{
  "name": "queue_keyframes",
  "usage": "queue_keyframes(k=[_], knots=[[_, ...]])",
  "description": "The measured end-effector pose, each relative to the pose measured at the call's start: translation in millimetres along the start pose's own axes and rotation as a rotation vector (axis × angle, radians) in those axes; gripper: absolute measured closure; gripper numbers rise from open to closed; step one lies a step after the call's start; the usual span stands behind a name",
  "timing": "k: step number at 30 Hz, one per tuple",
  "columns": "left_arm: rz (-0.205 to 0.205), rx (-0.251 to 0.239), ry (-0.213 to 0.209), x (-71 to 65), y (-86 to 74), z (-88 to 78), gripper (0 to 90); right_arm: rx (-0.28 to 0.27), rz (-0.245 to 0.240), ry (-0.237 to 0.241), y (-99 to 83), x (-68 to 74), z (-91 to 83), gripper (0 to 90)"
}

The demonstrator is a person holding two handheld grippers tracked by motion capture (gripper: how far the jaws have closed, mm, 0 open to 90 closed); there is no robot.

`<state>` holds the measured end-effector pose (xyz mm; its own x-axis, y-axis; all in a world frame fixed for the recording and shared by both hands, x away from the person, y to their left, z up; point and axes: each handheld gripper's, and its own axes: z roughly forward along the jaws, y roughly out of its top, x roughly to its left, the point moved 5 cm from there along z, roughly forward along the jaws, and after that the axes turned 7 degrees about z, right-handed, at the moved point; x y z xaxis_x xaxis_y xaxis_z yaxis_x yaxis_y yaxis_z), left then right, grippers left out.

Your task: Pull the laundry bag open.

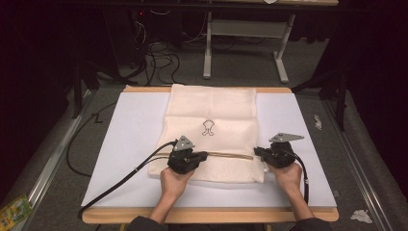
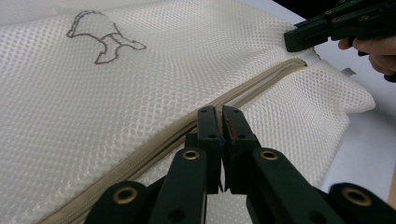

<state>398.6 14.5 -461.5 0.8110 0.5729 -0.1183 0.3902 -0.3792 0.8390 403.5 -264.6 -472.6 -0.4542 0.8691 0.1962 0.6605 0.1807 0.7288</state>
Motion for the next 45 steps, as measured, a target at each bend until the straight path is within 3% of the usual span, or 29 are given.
queue_keyframes(k=[21, 24, 32, 36, 45], knots=[[-0.032, -0.036, 0.004, 8.3, -3.7, -13.8, 87.2, 0.007, -0.018, -0.011, 5.6, 5.6, 0.7, 89.2], [-0.025, -0.034, 0.014, 10.3, -3.3, -18.2, 87.2, 0.004, -0.018, -0.008, 7.2, 6.9, 0.1, 89.2], [-0.056, -0.044, 0.025, 17.9, -9.4, -25.1, 87.2, 0.011, -0.014, -0.01, 6.9, 7.5, 4.7, 89.2], [-0.04, -0.047, 0.047, 20.0, -8.1, -30.8, 87.2, 0.004, -0.025, -0.011, 9.6, 9.5, 3.6, 89.2], [-0.075, -0.059, 0.037, 24.7, -9.7, -34.8, 87.2, 0.007, -0.027, -0.017, 10.0, 9.0, 5.9, 89.2]])
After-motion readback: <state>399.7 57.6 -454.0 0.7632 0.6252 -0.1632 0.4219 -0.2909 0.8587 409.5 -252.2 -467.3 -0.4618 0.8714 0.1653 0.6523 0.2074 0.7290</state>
